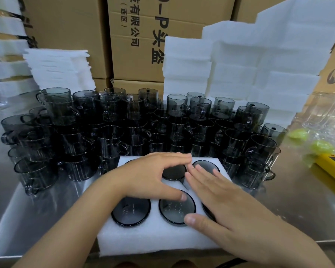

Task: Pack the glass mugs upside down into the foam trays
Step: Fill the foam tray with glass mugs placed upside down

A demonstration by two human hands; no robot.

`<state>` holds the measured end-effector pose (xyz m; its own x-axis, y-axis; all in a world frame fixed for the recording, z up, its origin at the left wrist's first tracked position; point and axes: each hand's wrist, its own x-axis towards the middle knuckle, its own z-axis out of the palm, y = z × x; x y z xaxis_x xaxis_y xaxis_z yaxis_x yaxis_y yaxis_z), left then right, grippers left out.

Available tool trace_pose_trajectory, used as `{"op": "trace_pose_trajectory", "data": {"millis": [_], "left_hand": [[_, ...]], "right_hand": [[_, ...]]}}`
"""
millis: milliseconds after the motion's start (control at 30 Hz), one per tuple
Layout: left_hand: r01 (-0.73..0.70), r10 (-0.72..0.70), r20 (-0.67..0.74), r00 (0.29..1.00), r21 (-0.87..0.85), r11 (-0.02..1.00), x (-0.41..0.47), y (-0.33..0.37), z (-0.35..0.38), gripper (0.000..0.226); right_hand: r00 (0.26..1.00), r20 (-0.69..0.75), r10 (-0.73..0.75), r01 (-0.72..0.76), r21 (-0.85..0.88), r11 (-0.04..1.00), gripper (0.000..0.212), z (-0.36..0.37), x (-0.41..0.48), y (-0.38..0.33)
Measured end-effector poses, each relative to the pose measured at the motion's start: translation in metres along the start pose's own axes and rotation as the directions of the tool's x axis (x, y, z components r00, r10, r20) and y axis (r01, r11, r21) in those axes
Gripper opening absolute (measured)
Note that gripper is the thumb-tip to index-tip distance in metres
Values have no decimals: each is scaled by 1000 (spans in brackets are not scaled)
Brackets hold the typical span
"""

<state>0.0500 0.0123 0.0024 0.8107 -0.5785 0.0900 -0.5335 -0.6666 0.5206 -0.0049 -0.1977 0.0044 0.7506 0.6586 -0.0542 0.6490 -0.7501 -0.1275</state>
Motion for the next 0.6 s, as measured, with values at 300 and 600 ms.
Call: {"op": "trace_pose_trajectory", "data": {"millis": [300, 600], "left_hand": [[-90, -82, -526, 847, -294, 951, -54, 13, -3, 36], [353, -652, -428, 625, -590, 726, -112, 27, 43, 27]], "right_hand": [[915, -340, 218, 8, 556, 831, 58, 4, -13, -2], [774, -250, 581, -189, 786, 589, 29, 10, -36, -11]]}}
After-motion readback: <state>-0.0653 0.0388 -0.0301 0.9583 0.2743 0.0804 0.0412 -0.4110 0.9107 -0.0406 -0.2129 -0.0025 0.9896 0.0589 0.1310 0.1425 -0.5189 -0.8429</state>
